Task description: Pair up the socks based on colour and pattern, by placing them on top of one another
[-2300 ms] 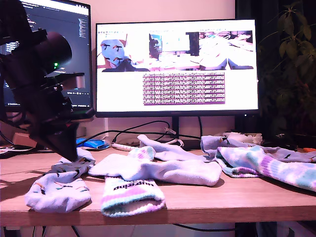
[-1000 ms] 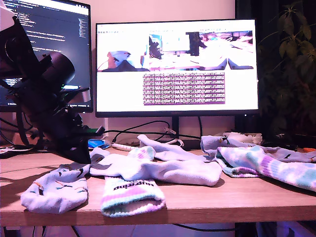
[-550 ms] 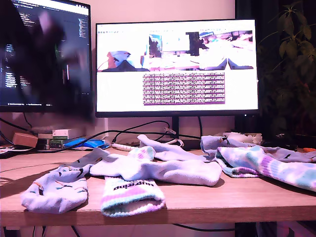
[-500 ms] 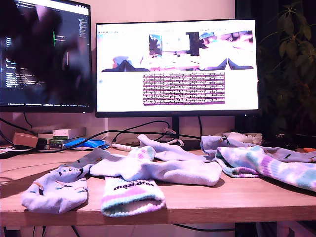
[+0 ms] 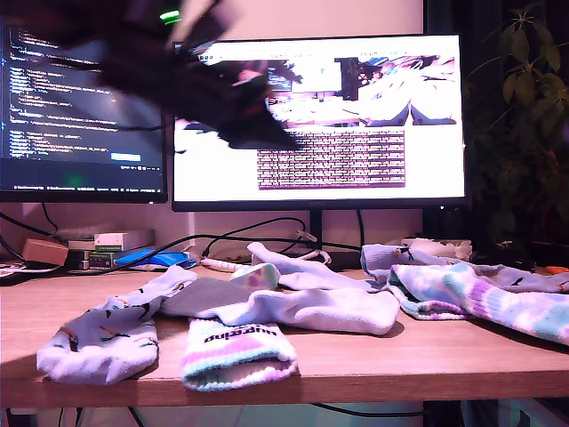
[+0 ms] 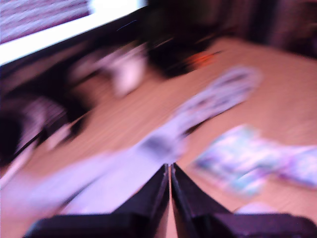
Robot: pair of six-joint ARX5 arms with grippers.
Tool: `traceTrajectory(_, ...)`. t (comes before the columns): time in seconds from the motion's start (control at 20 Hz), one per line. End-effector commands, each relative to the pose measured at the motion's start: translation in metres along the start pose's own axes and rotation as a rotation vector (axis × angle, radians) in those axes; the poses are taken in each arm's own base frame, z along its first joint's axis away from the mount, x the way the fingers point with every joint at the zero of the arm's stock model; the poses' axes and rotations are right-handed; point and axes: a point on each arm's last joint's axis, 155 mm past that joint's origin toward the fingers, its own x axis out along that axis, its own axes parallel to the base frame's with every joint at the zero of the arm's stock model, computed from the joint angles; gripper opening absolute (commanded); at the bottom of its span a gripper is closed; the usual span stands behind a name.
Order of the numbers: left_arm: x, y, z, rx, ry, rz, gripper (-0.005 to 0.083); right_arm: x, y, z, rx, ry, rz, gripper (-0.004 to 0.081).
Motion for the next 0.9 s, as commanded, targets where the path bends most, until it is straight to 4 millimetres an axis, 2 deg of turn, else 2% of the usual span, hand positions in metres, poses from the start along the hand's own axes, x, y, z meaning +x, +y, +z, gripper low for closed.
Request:
traceTrajectory(0.0, 0.017, 0.003, -0.013, 0.006, 0.022, -0.012, -0.0023, 0.003, 0.003, -0.002, -0.023, 0.029, 0.015, -0.0011)
traceTrajectory(0.2, 0.056, 0.009, -0.015, 0.003, 0.053, -0.042, -0.0023, 0.01, 0.009, -0.009, -0.014, 0.093, 0.047, -0.0012)
traceTrajectory(0.4, 0.092, 0.019, -0.036, -0.034, 0.163, -0.087, -0.0023, 0.014, 0.008, -0.016, -0.038, 0.127, 0.05, -0.0012)
traceTrajectory(0.5, 0.103, 0.021, -0.052, -0.097, 0.244, -0.105, -0.0023, 0.014, 0.009, -0.017, -0.056, 0.133, 0.055, -0.0012)
traceTrajectory(0.65, 0.11, 0.023, -0.07, -0.279, 0.349, -0.102, -0.0002, 0.014, 0.01, -0.018, -0.064, 0.134, 0.062, -0.0011)
traceTrajectory(0.7, 0.109, 0.027, -0.07, -0.351, 0.359, -0.081, 0.008, 0.014, 0.01, -0.018, -0.064, 0.135, 0.061, -0.0012)
traceTrajectory(0.8, 0.109, 0.032, -0.072, -0.453, 0.367, -0.047, 0.0383, 0.014, 0.01, -0.018, -0.064, 0.134, 0.062, -0.0012)
traceTrajectory(0.85, 0.108, 0.034, -0.074, -0.499, 0.372, -0.031, 0.0409, 0.014, 0.01, -0.018, -0.064, 0.135, 0.062, -0.0012)
